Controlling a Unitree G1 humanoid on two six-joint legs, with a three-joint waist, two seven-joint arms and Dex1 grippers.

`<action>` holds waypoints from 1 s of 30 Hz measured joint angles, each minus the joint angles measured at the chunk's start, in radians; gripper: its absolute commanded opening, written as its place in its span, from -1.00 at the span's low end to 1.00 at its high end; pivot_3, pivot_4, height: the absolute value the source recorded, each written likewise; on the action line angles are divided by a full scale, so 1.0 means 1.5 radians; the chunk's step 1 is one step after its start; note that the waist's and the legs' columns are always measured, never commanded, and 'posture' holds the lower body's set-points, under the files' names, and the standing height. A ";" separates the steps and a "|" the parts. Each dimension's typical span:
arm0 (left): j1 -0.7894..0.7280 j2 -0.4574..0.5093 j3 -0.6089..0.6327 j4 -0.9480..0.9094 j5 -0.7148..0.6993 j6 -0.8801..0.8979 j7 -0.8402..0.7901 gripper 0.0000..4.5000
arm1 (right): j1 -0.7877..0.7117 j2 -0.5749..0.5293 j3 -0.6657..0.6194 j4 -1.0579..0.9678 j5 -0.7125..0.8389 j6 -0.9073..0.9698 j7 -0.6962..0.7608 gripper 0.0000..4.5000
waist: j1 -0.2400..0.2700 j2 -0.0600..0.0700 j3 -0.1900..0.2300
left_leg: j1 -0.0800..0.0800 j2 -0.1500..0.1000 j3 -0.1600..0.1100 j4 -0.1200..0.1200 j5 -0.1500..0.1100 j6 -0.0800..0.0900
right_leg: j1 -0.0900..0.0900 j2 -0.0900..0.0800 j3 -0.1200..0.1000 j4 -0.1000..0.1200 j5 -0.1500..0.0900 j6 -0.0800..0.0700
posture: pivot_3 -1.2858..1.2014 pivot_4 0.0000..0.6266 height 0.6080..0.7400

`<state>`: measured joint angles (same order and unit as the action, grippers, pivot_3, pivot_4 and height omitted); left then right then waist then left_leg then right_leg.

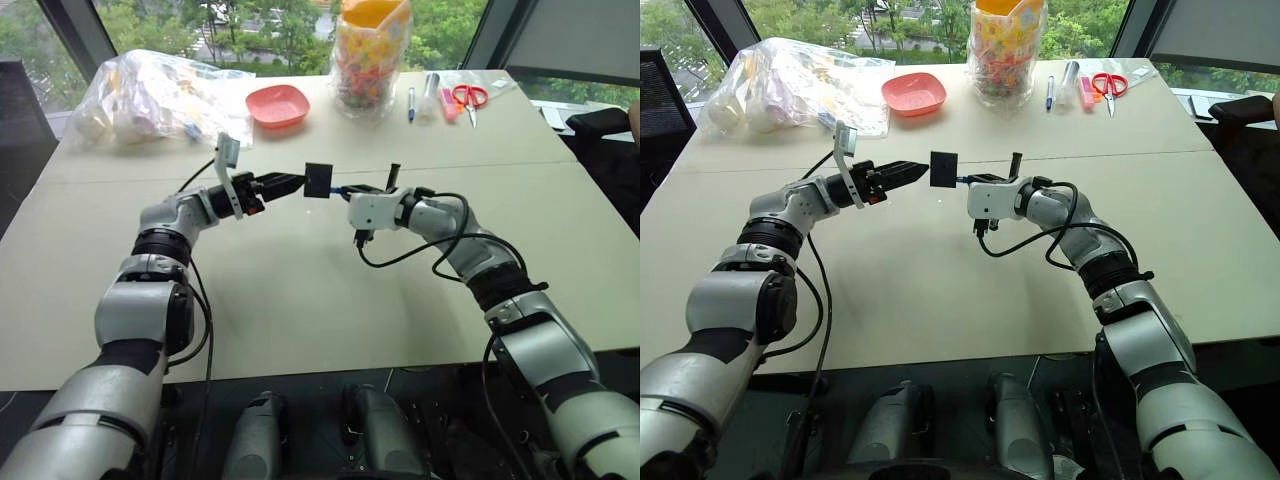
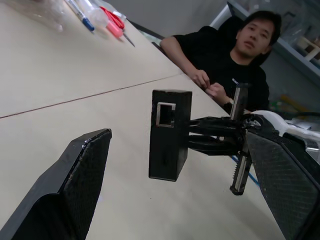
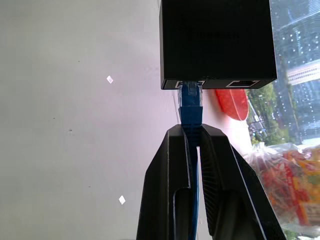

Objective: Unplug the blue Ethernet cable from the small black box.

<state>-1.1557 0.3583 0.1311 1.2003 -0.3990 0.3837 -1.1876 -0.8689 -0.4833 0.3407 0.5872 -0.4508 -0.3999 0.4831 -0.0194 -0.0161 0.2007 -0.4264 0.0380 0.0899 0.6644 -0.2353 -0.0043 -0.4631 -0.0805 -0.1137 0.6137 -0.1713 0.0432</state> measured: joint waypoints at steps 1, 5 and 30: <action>-0.009 -0.008 0.001 0.015 0.010 -0.011 0.000 1.00 | 0.007 -0.004 -0.003 -0.024 0.000 0.013 0.002 -0.98 | 0.001 0.000 0.000 | 0.000 0.000 0.000 0.000 0.000 0.000 | 0.000 0.000 0.000 0.000 0.000 0.000 | 0.03 -0.52 1.00; -0.036 -0.037 0.007 0.048 0.032 -0.035 0.008 0.73 | 0.027 -0.006 -0.006 -0.086 0.000 0.048 0.012 -1.00 | 0.003 0.000 0.000 | 0.000 0.000 -0.001 0.001 0.000 0.000 | 0.001 0.000 0.000 0.000 0.000 0.000 | 0.03 -0.52 1.00; -0.033 -0.040 0.145 0.051 -0.011 0.053 -0.018 -0.77 | 0.260 0.199 -0.264 -0.506 0.465 0.593 0.064 0.42 | 0.004 0.000 0.000 | 0.000 0.001 -0.005 0.001 0.000 0.000 | 0.001 0.000 -0.001 0.001 0.000 -0.001 | 0.03 -0.52 1.00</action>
<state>-1.2058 0.2980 0.3487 1.2770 -0.4158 0.4635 -1.2152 -0.4785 -0.1842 -0.0549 -0.1713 0.2472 0.4892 0.5797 -0.0139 -0.0166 0.2006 -0.4264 0.0393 0.0825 0.6667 -0.2357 -0.0036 -0.4618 -0.0808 -0.1150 0.6154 -0.1706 0.0420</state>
